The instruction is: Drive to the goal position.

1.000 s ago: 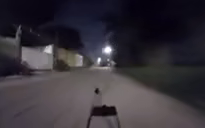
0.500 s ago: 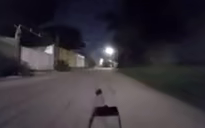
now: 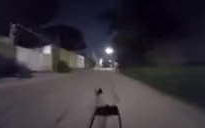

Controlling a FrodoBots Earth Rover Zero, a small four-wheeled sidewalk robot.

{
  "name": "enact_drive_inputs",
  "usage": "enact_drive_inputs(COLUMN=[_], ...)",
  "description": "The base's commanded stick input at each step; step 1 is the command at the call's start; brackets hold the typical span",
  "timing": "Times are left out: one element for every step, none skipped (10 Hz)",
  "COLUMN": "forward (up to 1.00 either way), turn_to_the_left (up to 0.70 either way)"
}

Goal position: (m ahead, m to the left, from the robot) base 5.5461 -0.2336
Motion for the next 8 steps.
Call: enact_drive_inputs(forward=[0.70, 0.70, 0.70, 0.70, 0.70, 0.70, 0.70, 0.70], turn_to_the_left=[-0.19, 0.00, 0.00, 0.00, 0.00, 0.00, 0.00, 0.00])
